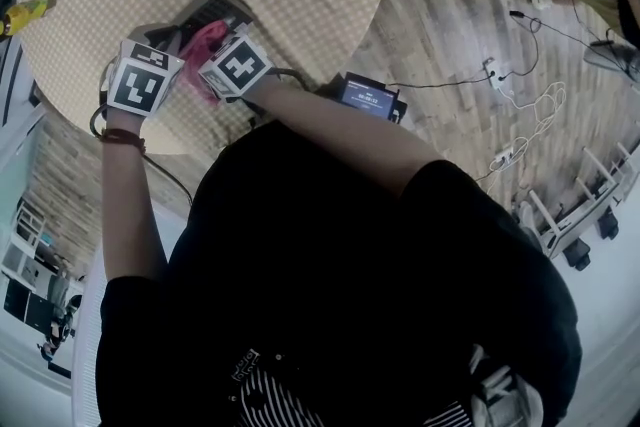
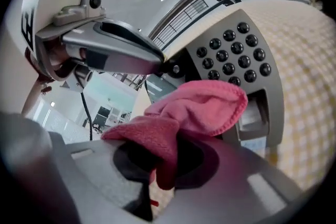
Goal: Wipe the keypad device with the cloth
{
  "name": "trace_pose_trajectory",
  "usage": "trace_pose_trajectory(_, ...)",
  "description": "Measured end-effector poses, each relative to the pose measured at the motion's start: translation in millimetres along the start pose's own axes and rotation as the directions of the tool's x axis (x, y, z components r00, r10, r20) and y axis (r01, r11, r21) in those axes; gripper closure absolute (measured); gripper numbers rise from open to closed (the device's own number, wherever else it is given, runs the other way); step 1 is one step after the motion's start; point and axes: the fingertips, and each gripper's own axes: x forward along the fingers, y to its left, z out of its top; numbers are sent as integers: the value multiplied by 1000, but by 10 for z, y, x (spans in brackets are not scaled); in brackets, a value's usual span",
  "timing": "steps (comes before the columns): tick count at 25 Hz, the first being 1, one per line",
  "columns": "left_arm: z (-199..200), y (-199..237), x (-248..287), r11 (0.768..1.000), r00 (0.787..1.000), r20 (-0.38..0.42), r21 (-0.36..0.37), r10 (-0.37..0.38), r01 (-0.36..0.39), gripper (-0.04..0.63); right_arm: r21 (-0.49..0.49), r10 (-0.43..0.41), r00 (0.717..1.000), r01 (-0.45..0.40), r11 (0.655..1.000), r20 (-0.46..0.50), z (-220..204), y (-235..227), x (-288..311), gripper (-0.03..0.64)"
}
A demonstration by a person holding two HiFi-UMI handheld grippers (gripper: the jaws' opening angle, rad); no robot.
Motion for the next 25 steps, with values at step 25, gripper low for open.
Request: trace_pose_trajectory(25, -35, -14, -17, 1000, 999, 29, -13, 25, -24, 591, -79, -30, 999, 28, 996, -22, -4, -6, -23, 549)
